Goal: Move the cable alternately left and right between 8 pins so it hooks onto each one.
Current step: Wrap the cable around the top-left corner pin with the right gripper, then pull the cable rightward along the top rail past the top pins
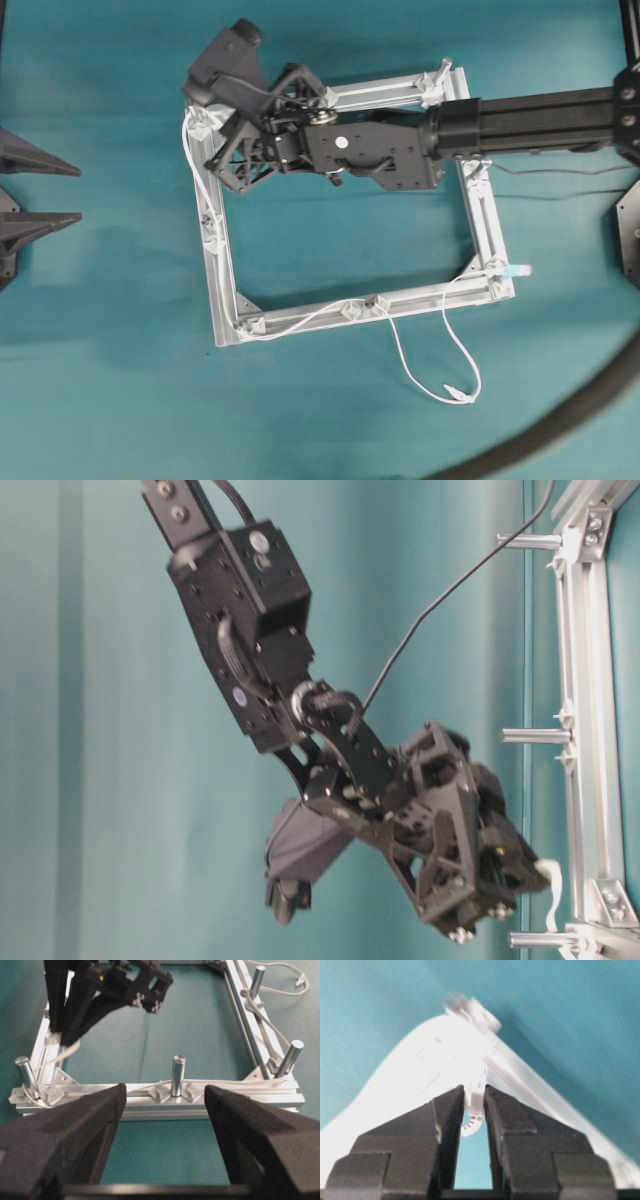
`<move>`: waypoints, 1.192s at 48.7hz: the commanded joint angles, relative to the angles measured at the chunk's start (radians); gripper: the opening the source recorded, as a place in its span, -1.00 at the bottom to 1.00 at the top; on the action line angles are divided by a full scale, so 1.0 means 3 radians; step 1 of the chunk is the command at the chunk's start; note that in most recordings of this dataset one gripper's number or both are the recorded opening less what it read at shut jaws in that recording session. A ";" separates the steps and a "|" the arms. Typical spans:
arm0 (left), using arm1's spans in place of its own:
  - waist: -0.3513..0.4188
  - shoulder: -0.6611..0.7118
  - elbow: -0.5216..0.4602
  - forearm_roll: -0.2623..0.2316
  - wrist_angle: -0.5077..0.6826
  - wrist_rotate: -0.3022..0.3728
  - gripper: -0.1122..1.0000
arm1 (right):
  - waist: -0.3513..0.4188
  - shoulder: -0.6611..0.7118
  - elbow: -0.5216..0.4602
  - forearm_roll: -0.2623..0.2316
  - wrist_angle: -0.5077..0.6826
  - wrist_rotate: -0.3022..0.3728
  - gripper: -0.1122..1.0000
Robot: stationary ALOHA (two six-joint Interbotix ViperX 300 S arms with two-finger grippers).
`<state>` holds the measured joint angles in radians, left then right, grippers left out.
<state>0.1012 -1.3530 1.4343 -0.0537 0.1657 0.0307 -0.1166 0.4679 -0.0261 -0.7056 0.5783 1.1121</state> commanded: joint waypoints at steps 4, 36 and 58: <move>-0.0010 0.0026 -0.0036 0.0005 -0.0020 0.0026 0.53 | 0.0056 -0.0302 0.0164 -0.0005 0.0041 0.0276 -0.53; -0.0010 0.0020 -0.0031 0.0005 -0.0026 0.0026 0.53 | 0.0138 -0.0557 0.0757 -0.0603 0.0199 0.3784 -0.53; -0.0010 0.0026 -0.0036 0.0005 -0.0020 0.0026 0.53 | 0.0302 -0.0803 0.0972 -0.0639 0.0644 0.4387 -0.53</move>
<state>0.0997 -1.3530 1.4343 -0.0537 0.1657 0.0307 -0.0383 0.2884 0.2516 -0.8928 0.7440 2.4252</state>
